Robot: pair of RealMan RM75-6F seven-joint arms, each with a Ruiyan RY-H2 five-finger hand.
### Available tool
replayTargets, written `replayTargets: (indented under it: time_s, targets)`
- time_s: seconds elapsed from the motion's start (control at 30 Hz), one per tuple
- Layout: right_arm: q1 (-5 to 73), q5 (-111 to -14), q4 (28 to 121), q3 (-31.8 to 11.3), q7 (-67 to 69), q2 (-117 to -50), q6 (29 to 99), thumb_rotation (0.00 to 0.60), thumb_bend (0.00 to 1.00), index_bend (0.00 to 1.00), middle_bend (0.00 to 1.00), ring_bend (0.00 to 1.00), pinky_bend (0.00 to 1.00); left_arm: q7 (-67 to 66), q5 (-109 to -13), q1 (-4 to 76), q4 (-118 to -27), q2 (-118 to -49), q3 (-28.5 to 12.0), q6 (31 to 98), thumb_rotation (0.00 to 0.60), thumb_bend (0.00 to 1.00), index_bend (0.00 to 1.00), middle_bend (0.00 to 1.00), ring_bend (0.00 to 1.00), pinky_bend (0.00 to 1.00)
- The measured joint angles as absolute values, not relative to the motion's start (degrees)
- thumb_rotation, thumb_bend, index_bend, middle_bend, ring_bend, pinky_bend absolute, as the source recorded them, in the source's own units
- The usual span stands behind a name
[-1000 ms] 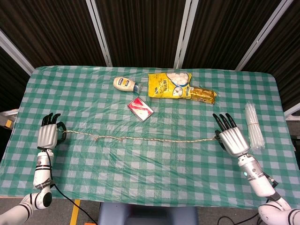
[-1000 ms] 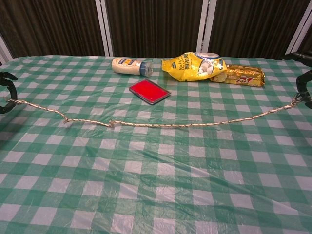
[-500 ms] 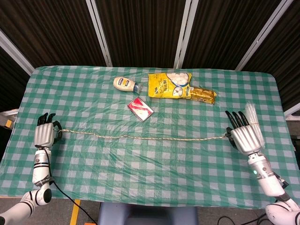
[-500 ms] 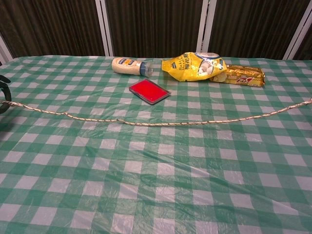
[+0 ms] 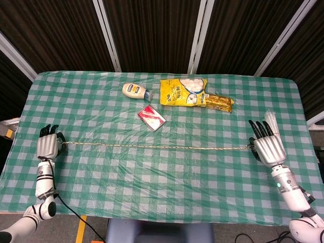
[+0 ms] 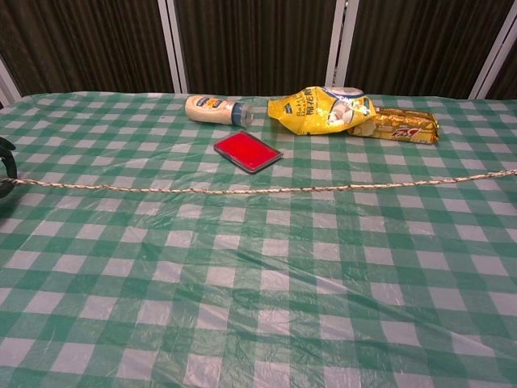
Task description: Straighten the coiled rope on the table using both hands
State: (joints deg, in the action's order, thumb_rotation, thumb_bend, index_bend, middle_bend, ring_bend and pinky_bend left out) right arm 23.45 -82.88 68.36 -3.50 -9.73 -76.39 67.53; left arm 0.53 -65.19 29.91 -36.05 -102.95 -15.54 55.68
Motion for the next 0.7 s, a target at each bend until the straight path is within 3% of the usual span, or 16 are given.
replayTargets:
  time_s: [0.23,0.37,0.4,0.5,0.57,0.63,0.7]
  targets:
    - [24.42,-81.87,64.7,-3.35,-9.84,-79.51,64.27,0.6,0.55,0.77,0.06,0.0,0.0,0.71,-65.35,30.43,-33.59,-104.36,-15.19,54.04,0.6,0.48,0.64,0.15,0.03,0.09]
    - [24.9,-80.95,62.8,-3.35,-10.27,-81.26,62.39,0.6,0.55,0.71,0.06,0.0,0.0,1.02,-65.74,30.49,-32.57,-104.81,-14.76,53.33,0.6,0.48,0.53,0.14,0.03,0.09]
    - [24.98,-80.67,62.53,-3.36,-10.39,-81.48,61.95,0.6,0.55,0.66,0.07,0.0,0.0,1.16,-65.83,30.48,-32.37,-104.89,-14.65,53.02,0.6,0.48,0.48,0.14,0.03,0.09]
    - [25.2,-79.64,62.19,-3.38,-11.02,-81.83,60.31,0.6,0.55,0.47,0.04,0.0,0.0,1.69,-65.98,30.46,-32.02,-104.97,-14.56,52.64,0.6,0.48,0.19,0.12,0.03,0.09]
    - [25.31,-78.52,62.38,-3.46,-11.67,-81.78,58.98,0.6,0.55,0.32,0.01,0.0,0.0,2.08,-66.18,30.43,-31.91,-104.96,-14.53,52.73,0.6,0.48,0.07,0.11,0.03,0.09]
    - [25.36,-77.44,62.9,-3.59,-12.32,-81.57,58.01,0.6,0.55,0.19,0.0,0.0,0.0,2.49,-66.43,30.34,-32.04,-104.77,-14.48,52.87,0.6,0.48,0.01,0.1,0.02,0.09]
    - [25.39,-76.52,63.59,-3.74,-13.04,-81.22,57.15,0.6,0.55,0.13,0.0,0.0,0.0,2.65,-66.54,30.25,-32.27,-104.57,-14.41,52.87,0.6,0.48,0.0,0.09,0.02,0.08]
